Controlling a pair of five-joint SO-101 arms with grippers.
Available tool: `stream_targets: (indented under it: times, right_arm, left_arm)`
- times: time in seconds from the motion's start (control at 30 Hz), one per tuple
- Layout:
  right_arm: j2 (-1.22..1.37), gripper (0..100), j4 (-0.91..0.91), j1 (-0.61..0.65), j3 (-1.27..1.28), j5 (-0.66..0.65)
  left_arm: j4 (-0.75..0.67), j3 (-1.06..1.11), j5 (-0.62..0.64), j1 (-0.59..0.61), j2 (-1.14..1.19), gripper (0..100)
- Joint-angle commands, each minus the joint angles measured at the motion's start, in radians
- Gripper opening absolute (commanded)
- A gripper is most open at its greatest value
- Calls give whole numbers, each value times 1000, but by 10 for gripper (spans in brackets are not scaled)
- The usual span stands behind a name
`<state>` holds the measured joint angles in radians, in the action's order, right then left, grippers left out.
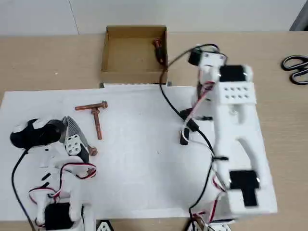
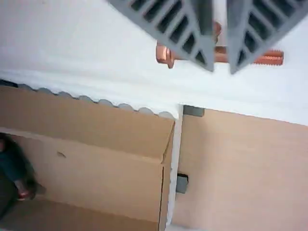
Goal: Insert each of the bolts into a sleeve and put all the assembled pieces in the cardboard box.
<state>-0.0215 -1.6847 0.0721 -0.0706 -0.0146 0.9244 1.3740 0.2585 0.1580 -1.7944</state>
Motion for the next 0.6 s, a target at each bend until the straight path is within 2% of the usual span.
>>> stream_targets:
  times: [0.0,0.27,0.4,0.57]
  right_arm:
    - [-140,2,1,-45,110,-6]
    - [-278,2,4,-48,302,-2]
    - [-318,2,4,-51,347,-2]
    - [-355,2,4,-51,399,0]
  left_arm:
    - [48,-145,2,0,106,6]
    - [74,-565,69,-2,651,6]
    - [207,-780,127,-66,928,6]
    - [334,-998,284,-135,1194,6]
